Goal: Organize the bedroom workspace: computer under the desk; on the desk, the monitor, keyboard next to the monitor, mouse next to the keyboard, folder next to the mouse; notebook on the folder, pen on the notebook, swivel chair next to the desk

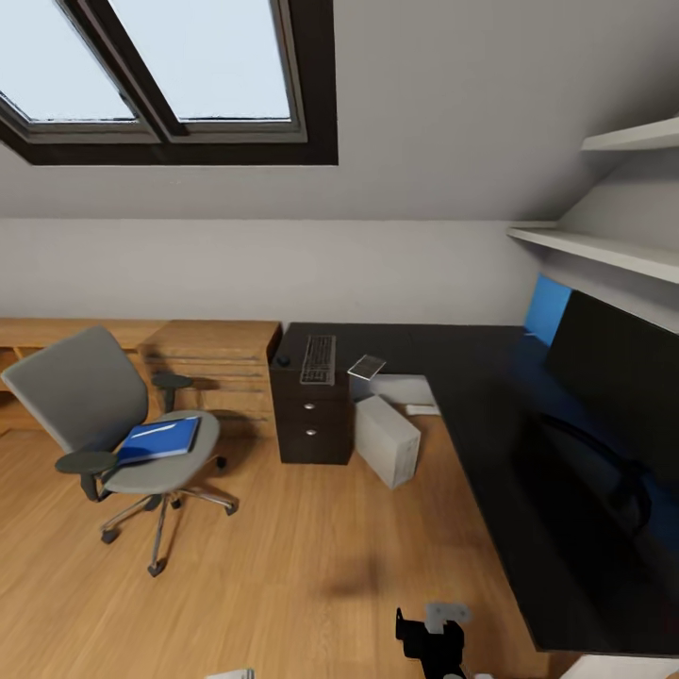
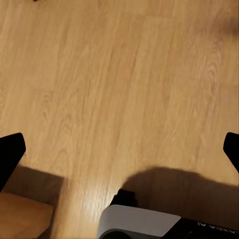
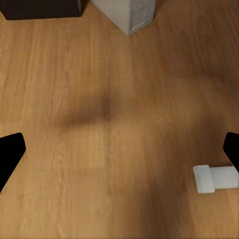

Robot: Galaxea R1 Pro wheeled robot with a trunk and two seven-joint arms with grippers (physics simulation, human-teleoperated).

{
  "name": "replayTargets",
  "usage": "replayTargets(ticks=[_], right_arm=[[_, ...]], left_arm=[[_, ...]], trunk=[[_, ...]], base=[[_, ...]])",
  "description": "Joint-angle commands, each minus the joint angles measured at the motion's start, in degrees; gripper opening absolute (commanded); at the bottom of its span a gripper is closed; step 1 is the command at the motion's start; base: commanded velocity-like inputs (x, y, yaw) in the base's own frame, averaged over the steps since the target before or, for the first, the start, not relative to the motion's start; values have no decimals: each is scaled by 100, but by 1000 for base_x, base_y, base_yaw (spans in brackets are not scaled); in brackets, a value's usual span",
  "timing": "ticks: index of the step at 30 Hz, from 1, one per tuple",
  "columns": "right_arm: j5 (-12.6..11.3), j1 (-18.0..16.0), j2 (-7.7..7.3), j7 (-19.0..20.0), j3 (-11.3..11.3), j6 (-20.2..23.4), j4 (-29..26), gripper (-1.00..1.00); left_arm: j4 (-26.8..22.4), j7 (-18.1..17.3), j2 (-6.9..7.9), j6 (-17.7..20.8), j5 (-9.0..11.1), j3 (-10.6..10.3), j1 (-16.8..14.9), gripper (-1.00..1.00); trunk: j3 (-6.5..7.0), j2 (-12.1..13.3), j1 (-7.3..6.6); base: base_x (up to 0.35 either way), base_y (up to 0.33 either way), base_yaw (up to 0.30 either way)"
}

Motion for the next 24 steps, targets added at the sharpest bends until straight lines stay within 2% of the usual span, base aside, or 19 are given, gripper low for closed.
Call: replayTargets(ticks=[1, 16, 24], right_arm=[[-41, -7, 3, -18, 50, -21, 12, 100], [-41, -6, 12, -17, 51, -20, 20, 100], [-42, 0, 7, -16, 50, -20, 20, 100]], left_arm=[[1, 38, 5, -17, 58, -47, -5, 100], [26, 36, 1, -16, 59, -45, -6, 100], [105, 30, 1, -23, 56, -49, -4, 100]], trunk=[[-9, -7, 5], [-9, -7, 5], [-9, -7, 5]], base=[[332, 138, 0], [325, 172, 0], [326, 102, 0]])
